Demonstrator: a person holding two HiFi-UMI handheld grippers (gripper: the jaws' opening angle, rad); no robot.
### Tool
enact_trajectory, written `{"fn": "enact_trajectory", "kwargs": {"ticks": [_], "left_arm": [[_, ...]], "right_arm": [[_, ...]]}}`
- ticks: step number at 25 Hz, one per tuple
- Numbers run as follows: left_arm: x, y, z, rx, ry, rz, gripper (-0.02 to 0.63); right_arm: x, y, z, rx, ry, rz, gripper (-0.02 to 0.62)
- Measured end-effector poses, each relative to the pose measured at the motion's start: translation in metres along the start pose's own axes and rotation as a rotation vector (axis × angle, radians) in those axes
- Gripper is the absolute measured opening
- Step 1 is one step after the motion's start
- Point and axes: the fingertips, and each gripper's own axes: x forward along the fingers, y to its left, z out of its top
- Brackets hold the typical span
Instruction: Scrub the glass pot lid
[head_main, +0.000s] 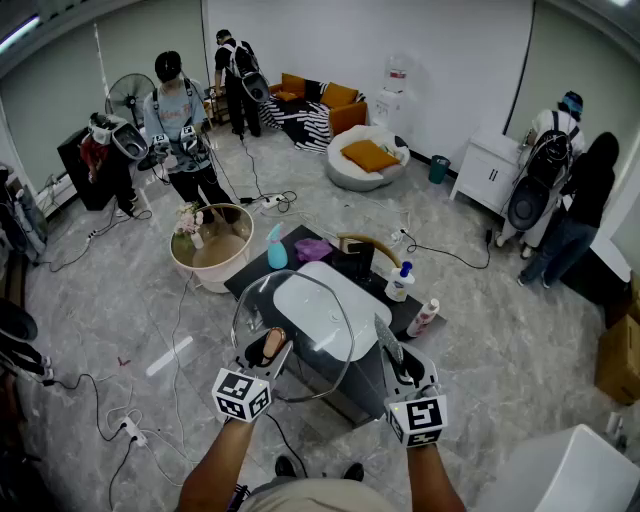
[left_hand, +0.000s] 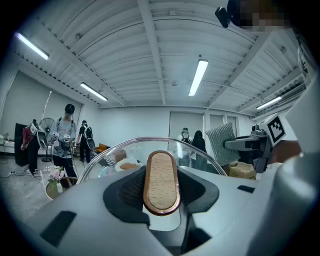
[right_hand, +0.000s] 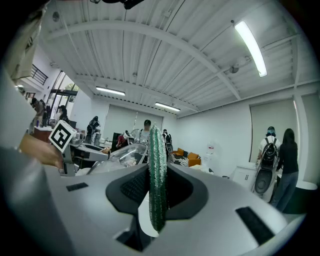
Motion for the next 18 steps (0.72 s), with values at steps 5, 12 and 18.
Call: {"fn": "enact_trajectory", "kwargs": {"ticks": [5, 12, 18], "left_arm": [[0.0024, 0.0009, 0.0031, 0.000, 0.000, 0.001, 0.173], [0.0010, -0.0002, 0.0007, -0.001, 0.002, 0.003, 0.172], [0.0005, 0.0008, 0.0015, -0.001, 0.001, 0.004, 0.173]], "right_arm": [[0.0018, -0.0019, 0.0011, 0.002, 0.005, -0.001, 0.081], [0.0021, -0.0008, -0.0017, 0.004, 0.007, 0.005, 0.081], [0.0019, 0.0003, -0.0021, 0.003, 0.008, 0.002, 0.081]]}}
